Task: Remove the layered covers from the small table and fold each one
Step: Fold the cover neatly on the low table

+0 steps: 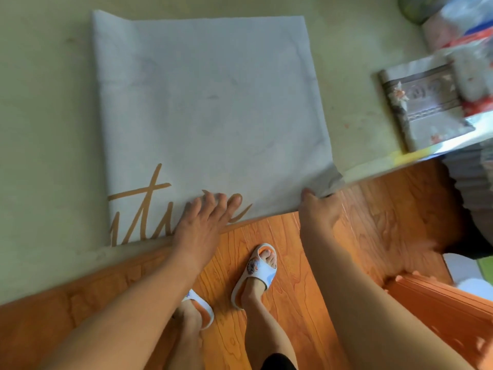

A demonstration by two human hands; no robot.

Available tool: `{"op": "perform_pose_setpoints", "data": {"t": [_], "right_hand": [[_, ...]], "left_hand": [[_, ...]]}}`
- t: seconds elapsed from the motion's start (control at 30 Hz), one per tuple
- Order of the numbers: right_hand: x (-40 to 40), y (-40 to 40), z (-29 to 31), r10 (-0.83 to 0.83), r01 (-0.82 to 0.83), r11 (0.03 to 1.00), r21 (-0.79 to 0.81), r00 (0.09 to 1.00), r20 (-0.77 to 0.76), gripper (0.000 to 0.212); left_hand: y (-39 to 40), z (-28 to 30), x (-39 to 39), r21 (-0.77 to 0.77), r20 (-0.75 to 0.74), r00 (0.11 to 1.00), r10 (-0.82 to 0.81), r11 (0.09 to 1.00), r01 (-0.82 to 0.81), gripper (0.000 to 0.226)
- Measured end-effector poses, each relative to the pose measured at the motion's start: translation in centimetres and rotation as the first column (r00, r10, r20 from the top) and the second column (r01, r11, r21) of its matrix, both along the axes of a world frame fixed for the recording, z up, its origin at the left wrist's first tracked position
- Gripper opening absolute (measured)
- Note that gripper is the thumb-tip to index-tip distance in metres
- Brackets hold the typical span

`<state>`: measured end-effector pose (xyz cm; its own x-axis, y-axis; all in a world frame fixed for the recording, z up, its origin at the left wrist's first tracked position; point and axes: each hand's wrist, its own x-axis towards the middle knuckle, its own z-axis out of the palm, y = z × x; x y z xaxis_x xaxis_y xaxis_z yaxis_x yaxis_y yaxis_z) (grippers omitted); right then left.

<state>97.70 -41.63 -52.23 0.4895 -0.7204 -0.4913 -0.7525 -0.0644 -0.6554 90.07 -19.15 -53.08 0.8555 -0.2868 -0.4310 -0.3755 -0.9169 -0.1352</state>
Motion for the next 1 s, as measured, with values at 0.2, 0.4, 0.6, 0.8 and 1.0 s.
{"op": "perform_pose_setpoints", "data": {"t": [0.2,0.4,0.6,0.8,1.0], "right_hand": [[-0.7,-0.1,0.7,0.277,-0.282,0.953,-0.108,0.959,-0.061,0.014],[-0.7,0.5,4.0,0.410,-0.410,0.893,-0.184,0.911,-0.041,0.015],[-0.5,5.6,11.2,0.622,-0.563,0.767,-0.308,0.769,0.144,0.012],[1.0,12.4,11.3,0.753,-0.691,0.658,-0.299,0.604,0.262,0.027],[0.0,13.7,10.9,0.818,-0.748,0.572,-0.336,0.496,0.291,0.021]], "left_hand": [[3.0,1.2,-5.7,-0.097,-0.089,0.996,-0.022,0.995,0.013,0.070],[0.8,2.0,-5.1,-0.140,-0.129,0.979,0.157,0.975,-0.175,0.071],[1.4,3.1,-5.1,-0.153,-0.162,0.976,0.146,0.973,-0.171,0.073],[0.9,3.2,-4.8,-0.296,-0.200,0.933,0.298,0.890,-0.348,0.077],[-1.2,3.2,-4.4,-0.290,-0.222,0.890,0.399,0.844,-0.451,0.090]]}}
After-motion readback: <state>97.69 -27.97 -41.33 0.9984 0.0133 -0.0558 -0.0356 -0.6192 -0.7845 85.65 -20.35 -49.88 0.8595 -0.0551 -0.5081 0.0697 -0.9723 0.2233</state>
